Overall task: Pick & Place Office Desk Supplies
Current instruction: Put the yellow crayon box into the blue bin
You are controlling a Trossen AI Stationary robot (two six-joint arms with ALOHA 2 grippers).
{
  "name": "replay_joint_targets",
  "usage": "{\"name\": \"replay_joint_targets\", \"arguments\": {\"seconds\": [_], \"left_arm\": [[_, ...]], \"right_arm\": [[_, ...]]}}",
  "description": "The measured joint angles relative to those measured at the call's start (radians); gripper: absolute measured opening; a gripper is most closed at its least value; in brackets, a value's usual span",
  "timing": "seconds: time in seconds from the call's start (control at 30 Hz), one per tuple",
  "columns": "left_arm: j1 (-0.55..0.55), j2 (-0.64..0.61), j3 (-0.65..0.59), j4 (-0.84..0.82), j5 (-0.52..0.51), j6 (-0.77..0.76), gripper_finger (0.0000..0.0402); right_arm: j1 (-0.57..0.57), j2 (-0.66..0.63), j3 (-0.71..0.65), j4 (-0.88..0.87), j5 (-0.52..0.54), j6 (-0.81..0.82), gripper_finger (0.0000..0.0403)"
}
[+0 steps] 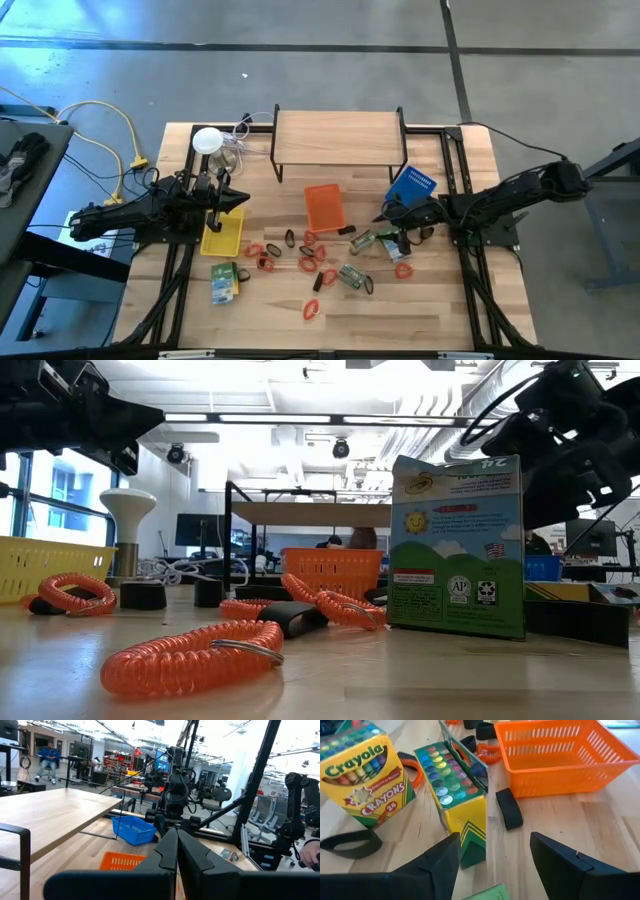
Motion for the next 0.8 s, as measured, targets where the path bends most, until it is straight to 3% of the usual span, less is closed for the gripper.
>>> {"name": "replay_joint_targets", "arguments": {"seconds": [0.4, 0.8], "left_arm": [[0.000, 0.000, 0.000, 0.000, -0.034, 0.006, 0.0000], [0.000, 0.000, 0.000, 0.000, -0.051, 0.004, 0.0000]], "right_arm": [[0.000, 0.000, 0.000, -0.057, 0.017, 0.049, 0.0229], [0.042, 0.000, 0.000, 0.001, -0.024, -0.057, 0.0229]]}}
